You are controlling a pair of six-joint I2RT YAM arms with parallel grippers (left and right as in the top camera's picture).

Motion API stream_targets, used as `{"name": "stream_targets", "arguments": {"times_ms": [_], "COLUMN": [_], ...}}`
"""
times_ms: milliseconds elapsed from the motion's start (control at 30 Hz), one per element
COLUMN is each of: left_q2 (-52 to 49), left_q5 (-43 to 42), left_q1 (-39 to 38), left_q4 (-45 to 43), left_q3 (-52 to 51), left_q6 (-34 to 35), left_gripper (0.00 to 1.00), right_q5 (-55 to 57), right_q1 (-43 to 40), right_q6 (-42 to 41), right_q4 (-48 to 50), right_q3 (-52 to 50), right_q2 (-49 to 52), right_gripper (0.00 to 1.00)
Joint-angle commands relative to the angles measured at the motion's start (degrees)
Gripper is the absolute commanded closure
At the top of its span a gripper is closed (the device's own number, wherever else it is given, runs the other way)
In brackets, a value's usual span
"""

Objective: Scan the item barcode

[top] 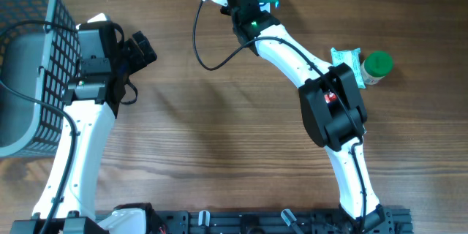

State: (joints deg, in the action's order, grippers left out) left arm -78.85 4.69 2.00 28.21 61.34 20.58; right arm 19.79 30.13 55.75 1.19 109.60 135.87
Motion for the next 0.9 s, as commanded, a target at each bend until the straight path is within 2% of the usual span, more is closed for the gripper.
{"name": "stream_targets", "arguments": {"times_ms": [0,133,467,700,767,867], "left_q2": [0.0,0.0,0.0,0.0,0.0,0.0], "left_q5": [0.5,0.5,0.5,0.5,0.5,0.5], "left_q1": [0.3,0.3,0.3,0.3,0.3,0.3], "left_q4": [-0.2,-0.2,-0.2,-0.1,-0.2,-0.2], "left_q3": [0.3,0.3,0.3,0.3,0.3,0.3], "left_q6": [-0.9,-0.9,-0.9,-0.9,-0.9,-0.9], "left_gripper": [0.0,0.0,0.0,0.0,0.0,0.0], "right_q5": [0.8,0.8,0.7,4.6,5.2,5.2], "right_q1": [0.1,0.2,0.2,0.2,-0.1,-1.2], "right_q6": [-5.8,-10.5,-29.4,-30.7,-31.1,-35.9], "right_q4": [0.0,-0.6,-1.6,-1.3,-1.2,-1.8], "right_q3": [0.5,0.5,0.5,0.7,0.7,0.7], "right_q2": [0.7,0.7,0.7,-0.4,-2.7,-8.5], "right_gripper": [0.96,0.96,0.96,0.96,0.96,0.96]}}
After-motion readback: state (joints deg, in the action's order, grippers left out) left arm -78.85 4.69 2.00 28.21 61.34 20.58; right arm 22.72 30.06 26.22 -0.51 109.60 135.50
